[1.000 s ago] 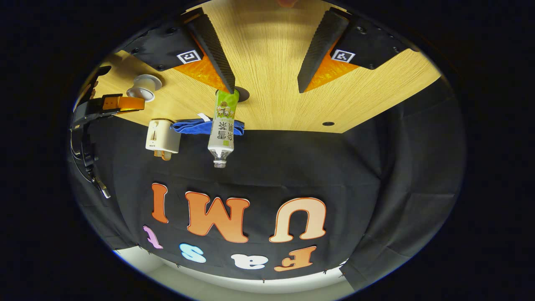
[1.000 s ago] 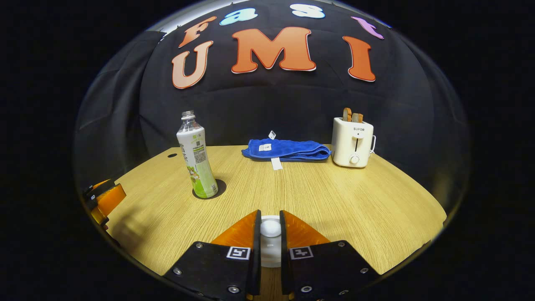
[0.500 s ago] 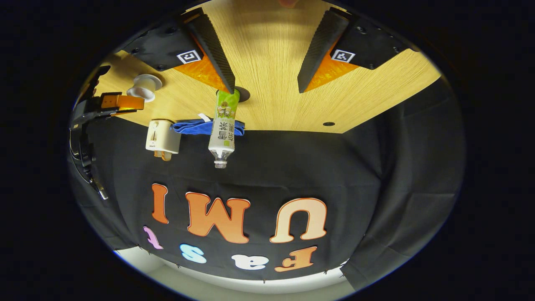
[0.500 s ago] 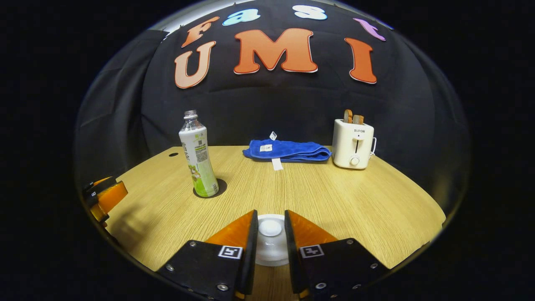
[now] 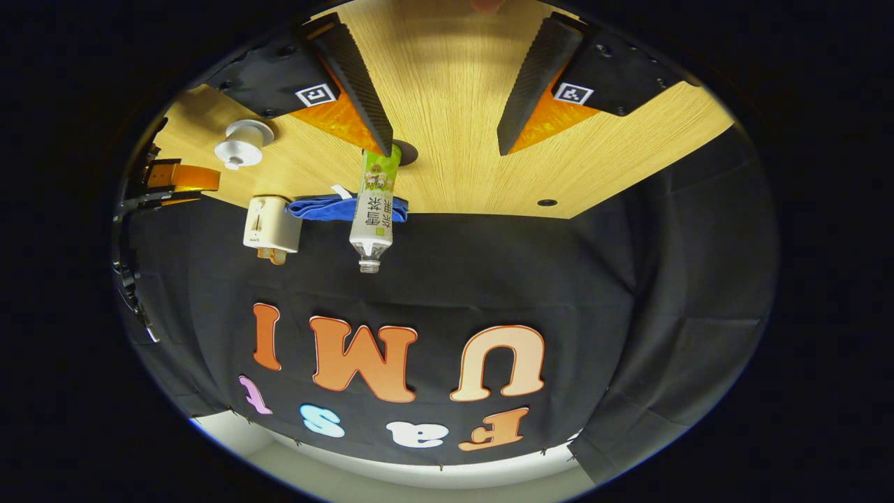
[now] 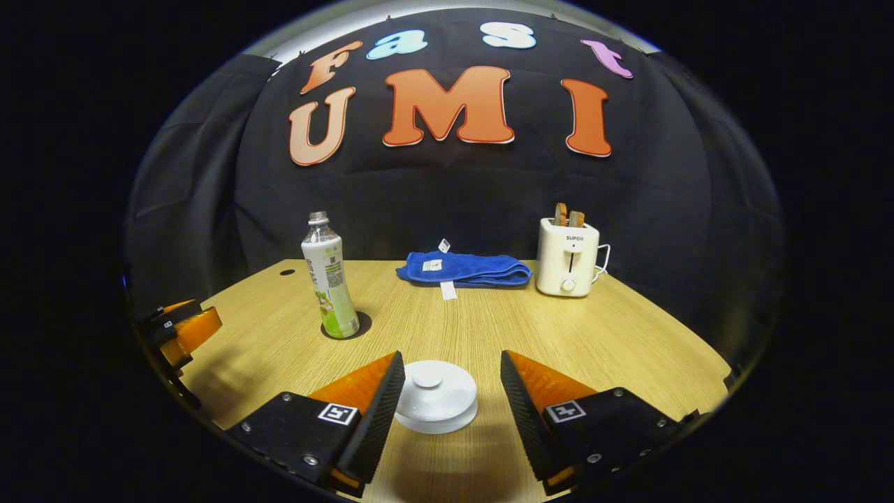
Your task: Open the teacup lid with one hand, grasp the water bottle and pour water into the teacup with the other hand; after pouring, place the water bottle on the coaster and then close the teacup lid.
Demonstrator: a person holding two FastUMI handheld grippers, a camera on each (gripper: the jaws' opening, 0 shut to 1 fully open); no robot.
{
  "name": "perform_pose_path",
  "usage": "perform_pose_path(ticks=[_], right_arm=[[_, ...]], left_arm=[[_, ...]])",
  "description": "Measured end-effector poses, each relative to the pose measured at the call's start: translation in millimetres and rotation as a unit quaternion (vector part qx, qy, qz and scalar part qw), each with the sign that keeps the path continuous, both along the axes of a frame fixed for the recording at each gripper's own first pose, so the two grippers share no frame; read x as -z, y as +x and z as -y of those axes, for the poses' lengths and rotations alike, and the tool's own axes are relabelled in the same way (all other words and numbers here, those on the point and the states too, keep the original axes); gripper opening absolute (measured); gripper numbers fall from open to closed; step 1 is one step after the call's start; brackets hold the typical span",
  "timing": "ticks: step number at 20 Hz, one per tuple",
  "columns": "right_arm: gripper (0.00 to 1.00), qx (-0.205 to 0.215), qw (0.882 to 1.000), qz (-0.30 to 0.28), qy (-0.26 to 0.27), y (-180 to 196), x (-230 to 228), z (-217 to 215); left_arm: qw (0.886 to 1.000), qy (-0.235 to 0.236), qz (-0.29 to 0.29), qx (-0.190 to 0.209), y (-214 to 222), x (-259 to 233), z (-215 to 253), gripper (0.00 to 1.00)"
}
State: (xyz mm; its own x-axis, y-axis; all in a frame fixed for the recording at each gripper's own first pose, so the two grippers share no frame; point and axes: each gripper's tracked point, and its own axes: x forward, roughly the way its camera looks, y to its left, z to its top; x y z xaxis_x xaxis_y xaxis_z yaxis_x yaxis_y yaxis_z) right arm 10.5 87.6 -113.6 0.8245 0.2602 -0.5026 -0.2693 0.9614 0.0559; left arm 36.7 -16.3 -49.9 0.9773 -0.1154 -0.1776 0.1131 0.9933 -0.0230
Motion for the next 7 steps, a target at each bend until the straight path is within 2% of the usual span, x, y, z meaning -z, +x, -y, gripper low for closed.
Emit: perform_pose_path(ticks=[5,7], right_arm=[[0.97,0.009,1.000,0.019,-0.005,-15.1,-16.7,17.5],[0.97,0.020,0.999,0.030,0.001,-19.7,-23.2,23.7]], left_arm=[[1.000,0.004,0.016,-0.015,-5.5,-11.7,-14.0,0.96],[1.000,0.003,0.019,-0.022,-9.0,-14.5,-20.1,0.97]])
